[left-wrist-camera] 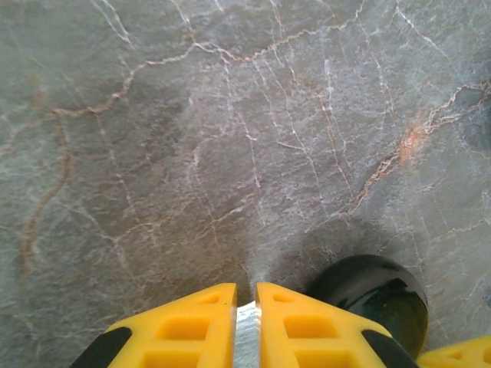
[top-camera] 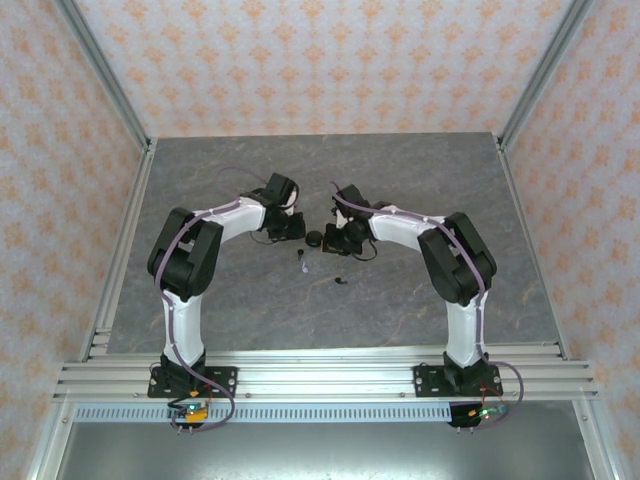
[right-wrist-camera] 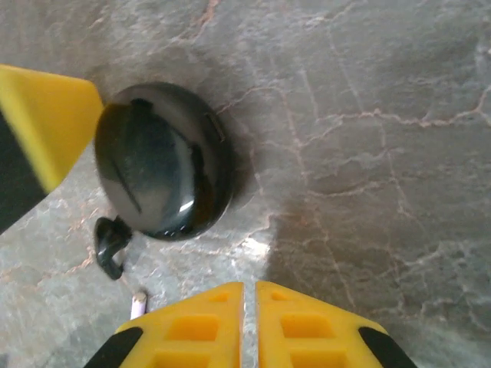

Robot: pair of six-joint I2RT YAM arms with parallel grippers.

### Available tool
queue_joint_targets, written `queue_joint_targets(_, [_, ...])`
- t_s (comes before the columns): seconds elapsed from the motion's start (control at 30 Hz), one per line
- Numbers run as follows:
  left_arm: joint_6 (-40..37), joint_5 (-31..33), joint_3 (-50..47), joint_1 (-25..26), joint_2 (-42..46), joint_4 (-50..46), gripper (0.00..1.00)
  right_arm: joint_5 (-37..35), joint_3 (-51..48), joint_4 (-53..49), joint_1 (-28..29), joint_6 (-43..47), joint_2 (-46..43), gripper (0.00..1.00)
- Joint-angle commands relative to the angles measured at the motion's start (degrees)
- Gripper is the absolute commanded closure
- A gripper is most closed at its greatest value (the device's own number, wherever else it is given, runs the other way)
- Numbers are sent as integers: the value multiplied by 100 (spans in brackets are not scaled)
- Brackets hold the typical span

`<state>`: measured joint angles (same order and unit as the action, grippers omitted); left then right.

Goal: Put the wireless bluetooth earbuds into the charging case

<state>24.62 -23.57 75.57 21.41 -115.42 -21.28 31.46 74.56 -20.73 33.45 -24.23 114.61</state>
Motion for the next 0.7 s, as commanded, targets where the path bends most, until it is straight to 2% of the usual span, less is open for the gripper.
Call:
queue_joint_targets(0.0, [46,30,122,74,-60,-81,85,-131,268,148,17,-199,167,88])
queue_joint_targets(0.2, [34,-12,-28,111,30,-118,85,-430,495,106,25,-362,393,90])
queue_joint_targets(0.37, [-52,-139,-213,213,199,-82,85,-1090,645,-203,21,-414,422,91])
queue_joint_targets(0.67, [-203,-186,-376,318,452,-233,84,-1740,881,-618,13,-342,423,91])
